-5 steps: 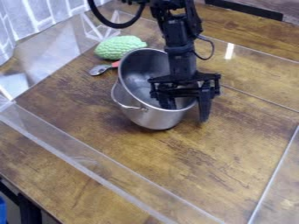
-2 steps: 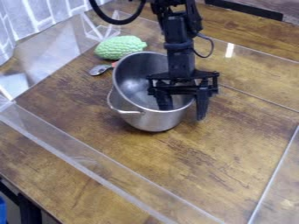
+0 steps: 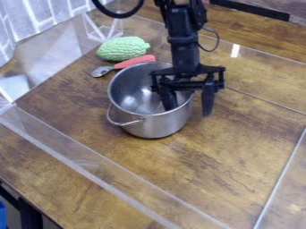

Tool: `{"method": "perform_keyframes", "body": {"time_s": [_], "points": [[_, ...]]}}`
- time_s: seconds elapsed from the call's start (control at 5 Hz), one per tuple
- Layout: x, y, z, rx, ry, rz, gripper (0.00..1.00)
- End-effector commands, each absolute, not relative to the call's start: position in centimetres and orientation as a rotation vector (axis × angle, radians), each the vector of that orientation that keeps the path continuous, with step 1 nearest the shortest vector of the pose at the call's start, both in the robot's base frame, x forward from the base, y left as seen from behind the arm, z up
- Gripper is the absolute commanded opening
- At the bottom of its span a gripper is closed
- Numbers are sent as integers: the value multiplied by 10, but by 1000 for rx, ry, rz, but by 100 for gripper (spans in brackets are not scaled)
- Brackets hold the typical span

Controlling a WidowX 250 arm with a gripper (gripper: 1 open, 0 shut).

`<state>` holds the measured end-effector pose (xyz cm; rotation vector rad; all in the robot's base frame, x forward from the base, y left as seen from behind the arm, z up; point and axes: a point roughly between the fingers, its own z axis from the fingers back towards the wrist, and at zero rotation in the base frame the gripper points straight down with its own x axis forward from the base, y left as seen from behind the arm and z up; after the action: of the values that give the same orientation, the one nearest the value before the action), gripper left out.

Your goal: Move the pink spoon to the left side of the table

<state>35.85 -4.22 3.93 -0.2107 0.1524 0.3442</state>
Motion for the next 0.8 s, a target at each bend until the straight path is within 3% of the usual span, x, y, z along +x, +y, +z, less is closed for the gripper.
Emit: {"method": "perform_keyframes", "body": {"time_s": [0.0, 0.6], "points": [[359, -32, 69, -230, 50, 386, 0], [348, -38, 76, -230, 52, 335, 0]]}}
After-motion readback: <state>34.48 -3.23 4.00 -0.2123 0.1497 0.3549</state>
